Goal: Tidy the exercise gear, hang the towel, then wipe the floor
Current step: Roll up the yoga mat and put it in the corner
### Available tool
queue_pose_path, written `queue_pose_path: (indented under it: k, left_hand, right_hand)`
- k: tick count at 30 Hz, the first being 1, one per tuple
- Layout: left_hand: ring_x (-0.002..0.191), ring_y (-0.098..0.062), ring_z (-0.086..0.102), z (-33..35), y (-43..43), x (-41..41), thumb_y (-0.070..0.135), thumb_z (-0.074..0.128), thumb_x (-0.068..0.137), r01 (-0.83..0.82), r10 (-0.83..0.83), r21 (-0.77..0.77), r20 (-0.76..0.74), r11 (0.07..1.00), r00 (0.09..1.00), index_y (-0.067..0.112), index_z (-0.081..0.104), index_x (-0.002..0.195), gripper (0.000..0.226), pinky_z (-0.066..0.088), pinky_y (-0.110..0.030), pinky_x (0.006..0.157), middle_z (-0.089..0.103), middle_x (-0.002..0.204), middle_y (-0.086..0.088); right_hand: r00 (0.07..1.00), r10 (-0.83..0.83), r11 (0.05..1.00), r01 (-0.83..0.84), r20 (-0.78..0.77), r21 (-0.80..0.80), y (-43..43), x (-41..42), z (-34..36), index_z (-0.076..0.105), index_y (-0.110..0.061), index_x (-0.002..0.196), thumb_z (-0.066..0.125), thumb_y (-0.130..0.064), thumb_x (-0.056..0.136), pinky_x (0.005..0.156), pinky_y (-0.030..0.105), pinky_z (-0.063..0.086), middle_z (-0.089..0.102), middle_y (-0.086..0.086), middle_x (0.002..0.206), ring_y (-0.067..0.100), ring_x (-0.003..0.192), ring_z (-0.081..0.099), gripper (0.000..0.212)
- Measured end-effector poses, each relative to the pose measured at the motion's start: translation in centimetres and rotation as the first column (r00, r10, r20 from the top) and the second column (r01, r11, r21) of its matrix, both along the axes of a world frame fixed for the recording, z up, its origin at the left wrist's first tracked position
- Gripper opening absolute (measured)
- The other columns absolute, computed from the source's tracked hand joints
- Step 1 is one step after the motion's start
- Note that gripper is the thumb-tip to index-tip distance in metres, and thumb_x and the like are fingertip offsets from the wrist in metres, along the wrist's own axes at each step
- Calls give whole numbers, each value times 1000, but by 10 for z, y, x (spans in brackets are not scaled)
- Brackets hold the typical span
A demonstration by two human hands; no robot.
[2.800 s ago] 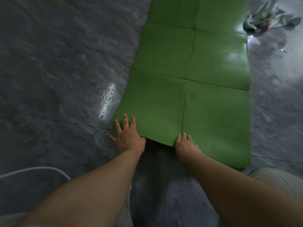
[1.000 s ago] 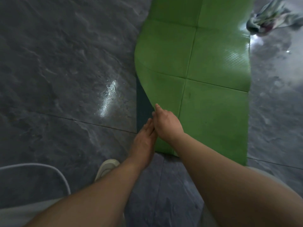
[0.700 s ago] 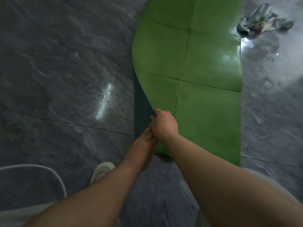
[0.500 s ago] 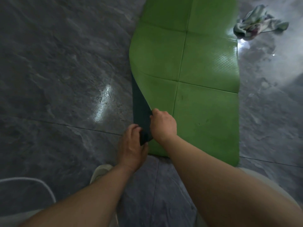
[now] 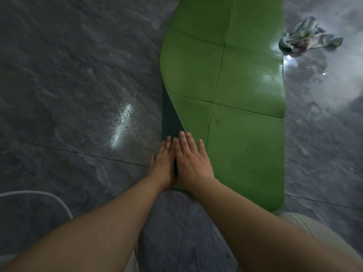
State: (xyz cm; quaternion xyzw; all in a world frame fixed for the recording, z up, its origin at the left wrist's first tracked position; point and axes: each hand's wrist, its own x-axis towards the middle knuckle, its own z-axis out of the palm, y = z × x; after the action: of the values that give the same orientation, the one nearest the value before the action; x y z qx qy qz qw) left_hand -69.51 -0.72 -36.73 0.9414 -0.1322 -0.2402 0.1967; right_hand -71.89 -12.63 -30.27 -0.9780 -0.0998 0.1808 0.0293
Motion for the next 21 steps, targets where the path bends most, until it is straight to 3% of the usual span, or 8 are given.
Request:
queue_pose_path:
  k: [5, 9, 14, 21]
  left_hand:
    - [150, -18, -21, -19, -3, 3, 56, 67, 74, 108, -107, -35, 30, 994, 994, 28, -21, 154, 123, 18, -50, 122, -23, 163, 2]
    - [149, -21, -22, -14, -9, -2, 41, 71, 78, 134, -131, -79, 46, 988, 990, 18, -14, 156, 118, 7, -42, 124, -19, 164, -4]
    - [147, -10, -21, 2, -17, -19, 12, 68, 82, 101, -91, -151, 72, 983, 993, 16, -8, 157, 107, 6, -32, 124, -28, 156, 9]
    - [147, -16, -27, 8, -39, -29, 37, 74, 77, 154, -155, 17, 136, 988, 978, 22, -10, 157, 116, 3, -40, 123, -34, 158, 3]
  right_hand:
    - [993, 75, 983, -89, -92, -160, -5, -5, -7, -18, -3, 153, 33, -38, 102, 120, 57, 0, -19, 15, 163, 31, 149, -20, 80]
    - [991, 104, 966, -121, -85, -228, -17, -4, -11, -21, -2, 151, 37, -42, 102, 120, 57, 2, -18, 17, 162, 33, 149, -19, 86]
    - [986, 147, 942, -165, -82, -292, -49, -1, -5, -12, -1, 153, 24, -25, 105, 123, 51, 1, -13, 19, 163, 34, 150, -14, 65]
    - [989, 111, 916, -140, -98, -375, -79, -14, 7, -7, 3, 153, 21, -21, 105, 123, 50, 1, -8, 23, 162, 37, 151, -6, 60]
